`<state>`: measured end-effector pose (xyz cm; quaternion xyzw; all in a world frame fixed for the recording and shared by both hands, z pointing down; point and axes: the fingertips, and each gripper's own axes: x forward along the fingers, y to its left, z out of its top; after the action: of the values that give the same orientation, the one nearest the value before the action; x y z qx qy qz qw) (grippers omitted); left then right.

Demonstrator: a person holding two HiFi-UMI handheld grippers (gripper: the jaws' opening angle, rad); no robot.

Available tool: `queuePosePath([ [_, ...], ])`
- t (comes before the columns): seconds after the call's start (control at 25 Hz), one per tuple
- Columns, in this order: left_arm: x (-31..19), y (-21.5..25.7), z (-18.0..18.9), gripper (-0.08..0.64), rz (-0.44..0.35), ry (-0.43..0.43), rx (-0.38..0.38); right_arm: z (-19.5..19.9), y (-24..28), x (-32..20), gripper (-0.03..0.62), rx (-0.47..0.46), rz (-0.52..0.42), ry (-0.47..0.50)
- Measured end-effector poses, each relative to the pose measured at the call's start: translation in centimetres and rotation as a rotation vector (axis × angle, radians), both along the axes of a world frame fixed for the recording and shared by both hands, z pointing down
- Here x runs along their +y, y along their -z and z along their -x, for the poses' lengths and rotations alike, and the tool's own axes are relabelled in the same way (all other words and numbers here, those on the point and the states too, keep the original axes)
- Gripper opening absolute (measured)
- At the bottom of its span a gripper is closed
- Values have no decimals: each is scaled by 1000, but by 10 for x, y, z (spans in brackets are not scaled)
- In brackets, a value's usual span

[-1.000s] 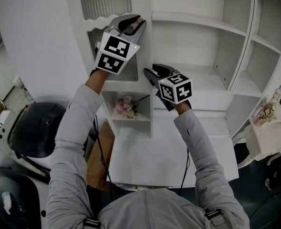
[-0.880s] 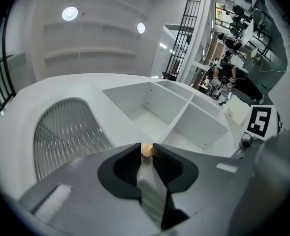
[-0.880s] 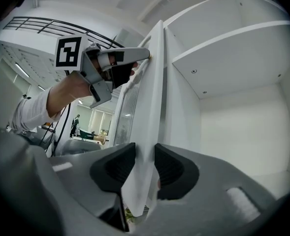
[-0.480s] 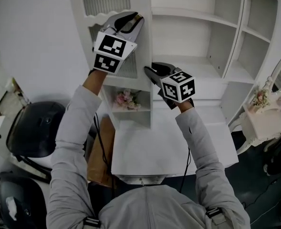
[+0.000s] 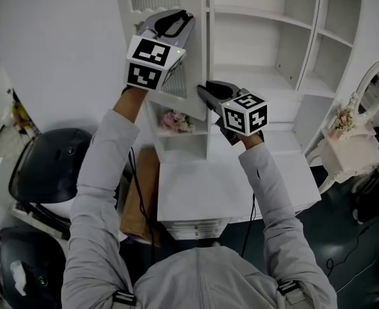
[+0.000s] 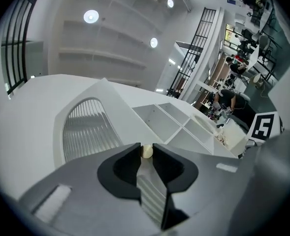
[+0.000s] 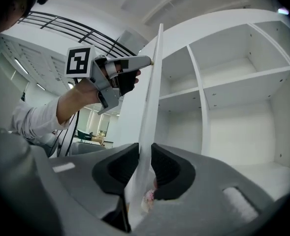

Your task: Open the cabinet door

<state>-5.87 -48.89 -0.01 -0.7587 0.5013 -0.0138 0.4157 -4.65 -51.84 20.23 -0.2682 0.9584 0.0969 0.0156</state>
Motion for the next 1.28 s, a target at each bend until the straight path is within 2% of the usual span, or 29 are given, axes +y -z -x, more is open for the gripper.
queuePosePath([
  [0.2,30,-6,18,91,26,-34,27,16,-5,37,78,31,9,5],
  [0.36,55,-4,44,94,3,-61,58,40,-4,65,78,58,10,15],
  [0.56,77,-7,70,97,-5,-73,55,66,-7,95,80,7,17,41],
  [0.76,95,-8,101,103,-1,-89,67,96,-7,117,81,-3,19,54],
  [0.96,111,-8,135,106,0,-94,73,128,-8,137,84,-12,19,117],
  [1.08,119,-8,160,107,-3,-85,98,150,-11,146,73,5,9,149],
  [1.28,127,-9,196,87,12,-108,172,176,-9,154,74,25,-14,143],
])
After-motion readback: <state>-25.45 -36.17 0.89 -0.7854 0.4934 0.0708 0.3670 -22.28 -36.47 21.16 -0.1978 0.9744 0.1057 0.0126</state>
